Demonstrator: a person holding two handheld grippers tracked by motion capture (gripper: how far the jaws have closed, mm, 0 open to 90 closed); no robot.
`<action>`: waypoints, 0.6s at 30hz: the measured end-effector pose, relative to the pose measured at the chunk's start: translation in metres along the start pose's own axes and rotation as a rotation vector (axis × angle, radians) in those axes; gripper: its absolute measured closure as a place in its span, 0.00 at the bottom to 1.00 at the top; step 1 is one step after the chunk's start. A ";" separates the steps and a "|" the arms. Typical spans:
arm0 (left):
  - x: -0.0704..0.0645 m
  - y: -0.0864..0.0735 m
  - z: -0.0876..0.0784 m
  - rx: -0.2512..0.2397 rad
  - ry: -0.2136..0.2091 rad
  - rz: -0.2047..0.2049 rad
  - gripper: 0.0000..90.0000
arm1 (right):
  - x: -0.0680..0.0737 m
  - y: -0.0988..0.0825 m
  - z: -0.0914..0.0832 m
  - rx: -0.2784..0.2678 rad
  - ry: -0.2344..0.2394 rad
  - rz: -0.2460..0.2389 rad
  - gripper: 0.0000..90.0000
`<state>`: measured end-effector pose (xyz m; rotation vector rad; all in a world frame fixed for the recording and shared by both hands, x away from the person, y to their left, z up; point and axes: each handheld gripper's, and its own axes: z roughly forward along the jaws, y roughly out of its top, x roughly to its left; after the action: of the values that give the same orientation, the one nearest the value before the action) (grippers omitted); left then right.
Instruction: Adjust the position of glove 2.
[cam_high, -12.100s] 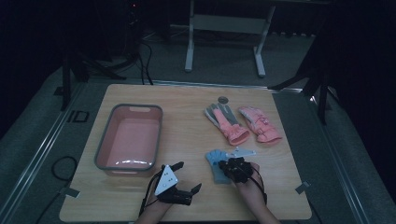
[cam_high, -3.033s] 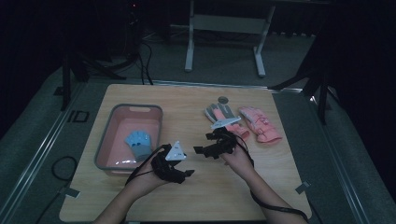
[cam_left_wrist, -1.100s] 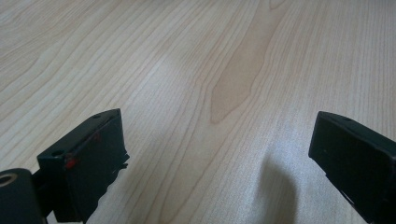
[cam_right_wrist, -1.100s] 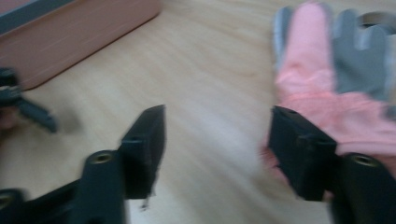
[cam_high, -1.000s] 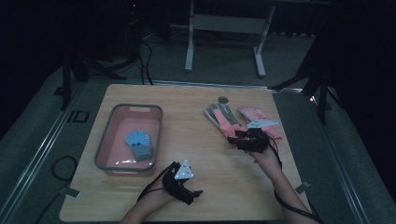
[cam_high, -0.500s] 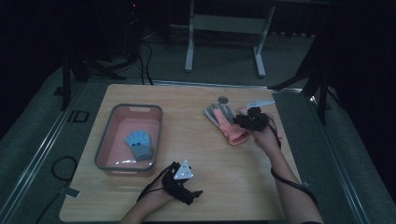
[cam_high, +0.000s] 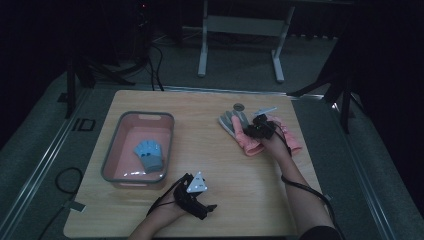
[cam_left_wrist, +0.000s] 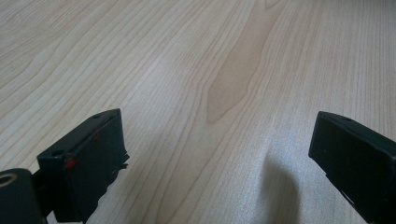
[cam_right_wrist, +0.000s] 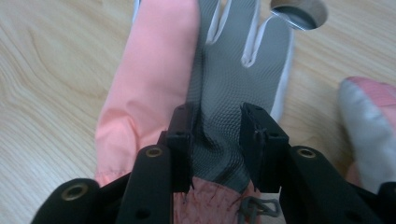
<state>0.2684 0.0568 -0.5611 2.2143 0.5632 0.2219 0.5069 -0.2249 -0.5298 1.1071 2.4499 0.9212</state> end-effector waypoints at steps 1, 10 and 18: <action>0.000 0.000 0.000 0.000 0.000 0.002 0.04 | 0.000 0.000 0.000 0.000 0.000 0.000 0.76; 0.000 -0.001 0.001 0.003 -0.003 0.000 0.04 | 0.011 0.001 -0.009 -0.032 -0.033 0.091 0.97; -0.001 0.000 0.000 -0.004 0.001 0.000 0.04 | 0.041 0.000 -0.046 -0.115 -0.057 0.267 0.99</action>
<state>0.2680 0.0565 -0.5612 2.2104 0.5634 0.2238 0.4567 -0.2137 -0.4961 1.4209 2.2080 1.0756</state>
